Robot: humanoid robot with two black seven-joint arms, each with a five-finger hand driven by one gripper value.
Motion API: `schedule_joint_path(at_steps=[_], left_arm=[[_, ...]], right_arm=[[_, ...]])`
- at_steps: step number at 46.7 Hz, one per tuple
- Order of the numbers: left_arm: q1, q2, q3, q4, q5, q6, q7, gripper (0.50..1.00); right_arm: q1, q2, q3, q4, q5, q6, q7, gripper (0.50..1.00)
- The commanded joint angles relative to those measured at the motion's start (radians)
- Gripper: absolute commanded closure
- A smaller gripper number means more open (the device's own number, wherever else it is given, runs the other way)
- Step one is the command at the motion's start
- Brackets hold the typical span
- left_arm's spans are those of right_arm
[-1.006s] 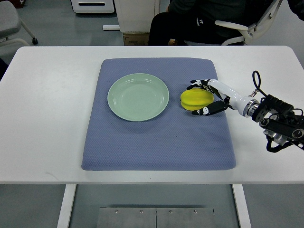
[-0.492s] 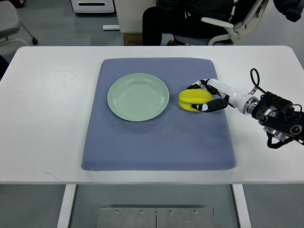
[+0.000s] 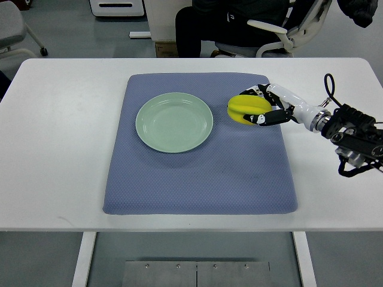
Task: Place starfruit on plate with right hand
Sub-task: 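Lift the starfruit with the right hand off the mat, then carry the starfruit over the green plate and lower it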
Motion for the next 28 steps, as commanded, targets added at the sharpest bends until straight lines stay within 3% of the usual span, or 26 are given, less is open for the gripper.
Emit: schedule_joint_path(at_steps=[1, 10, 22, 28], left_arm=[[0.0, 0.0, 0.0, 0.0, -0.001, 0.0, 0.0, 0.5], [0.0, 0.0, 0.0, 0.0, 0.0, 0.0, 0.0, 0.5], [0.0, 0.0, 0.0, 0.0, -0.001, 0.0, 0.0, 0.5], [0.0, 0.0, 0.0, 0.0, 0.0, 0.0, 0.0, 0.5]], right_arm=[[0.03, -0.031, 0.001, 0.002, 0.001, 0.04, 0.005, 1.0], [0.083, -0.058, 0.009, -0.003, -0.001, 0.108, 0.009, 1.0], [0.089, -0.041, 0.01, -0.003, 0.001, 0.111, 0.006, 1.0], [0.088, 0.022, 0.03, -0.009, 0.002, 0.109, 0.0, 1.0]])
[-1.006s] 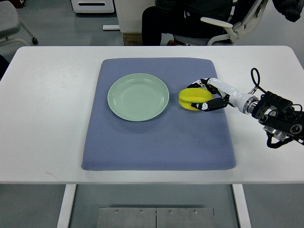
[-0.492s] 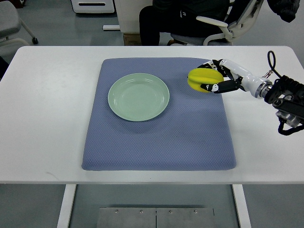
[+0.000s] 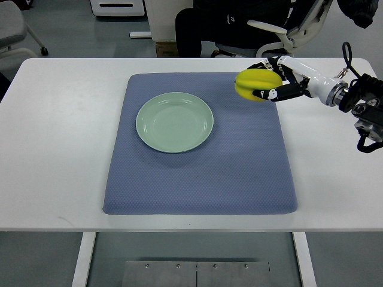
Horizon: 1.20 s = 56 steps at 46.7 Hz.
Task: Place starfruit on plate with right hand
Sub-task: 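Carry the starfruit over the green plate and lower it, then open the right hand to release the starfruit onto the plate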
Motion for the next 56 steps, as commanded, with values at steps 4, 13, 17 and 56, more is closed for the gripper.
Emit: schedule_joint_path(at_steps=[4, 13, 17, 56], left_arm=[[0.0, 0.0, 0.0, 0.0, 0.0, 0.0, 0.0, 0.5], [0.0, 0.0, 0.0, 0.0, 0.0, 0.0, 0.0, 0.5], [0.0, 0.0, 0.0, 0.0, 0.0, 0.0, 0.0, 0.5], [0.0, 0.0, 0.0, 0.0, 0.0, 0.0, 0.0, 0.5]], right_arm=[[-0.006, 0.077, 0.008, -0.017, 0.0, -0.004, -0.003, 1.0], [-0.006, 0.224, 0.008, -0.112, 0.0, -0.003, -0.006, 1.0], [-0.009, 0.281, 0.006, -0.151, 0.0, -0.001, -0.006, 1.0], [-0.05, 0.411, 0.009, -0.207, 0.002, -0.05, -0.007, 0.572]])
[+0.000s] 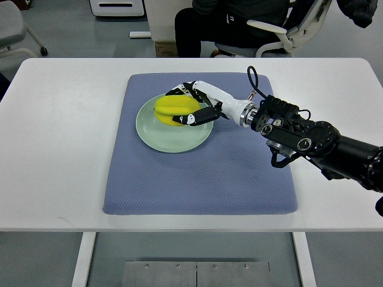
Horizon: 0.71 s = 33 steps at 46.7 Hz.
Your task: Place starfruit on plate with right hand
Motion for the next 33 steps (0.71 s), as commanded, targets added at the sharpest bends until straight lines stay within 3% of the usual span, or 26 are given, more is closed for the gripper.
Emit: schedule_joint_path(at_steps=[1, 8, 15, 33], left_arm=[[0.0, 0.0, 0.0, 0.0, 0.001, 0.0, 0.0, 0.5], [0.0, 0.0, 0.0, 0.0, -0.001, 0.0, 0.0, 0.5], [0.0, 0.0, 0.0, 0.0, 0.001, 0.0, -0.001, 0.5], [0.0, 0.0, 0.0, 0.0, -0.001, 0.0, 0.0, 0.5]], right_arm=[[-0.008, 0.0, 0.002, 0.001, 0.001, -0.024, 0.001, 0.559], [-0.015, 0.0, 0.028, 0.001, 0.001, -0.029, -0.001, 0.519], [-0.015, 0.0, 0.056, -0.001, 0.002, -0.036, -0.001, 0.515], [-0.097, -0.057, 0.454, 0.001, 0.15, -0.05, -0.06, 0.5]])
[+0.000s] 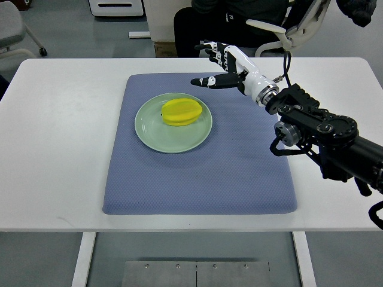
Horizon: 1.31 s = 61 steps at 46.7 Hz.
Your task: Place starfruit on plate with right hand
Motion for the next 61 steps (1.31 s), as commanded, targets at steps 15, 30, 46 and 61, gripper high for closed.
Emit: schedule_joint_path(at_steps=[15, 30, 46, 61], left_arm=[[0.0, 0.0, 0.0, 0.0, 0.0, 0.0, 0.0, 0.5], [0.0, 0.0, 0.0, 0.0, 0.0, 0.0, 0.0, 0.5], [0.0, 0.0, 0.0, 0.0, -0.001, 0.0, 0.0, 0.5], [0.0, 0.0, 0.0, 0.0, -0.001, 0.0, 0.0, 0.5]], right_arm=[[-0.072, -0.059, 0.193, -0.002, 0.036, -0.004, -0.007, 0.5], [-0.181, -0.076, 0.374, 0.0, 0.099, 0.011, -0.007, 0.5], [-0.21, -0.128, 0.42, -0.014, 0.278, 0.011, -0.046, 0.5], [-0.211, -0.143, 0.429, -0.059, 0.379, 0.051, -0.16, 0.5]])
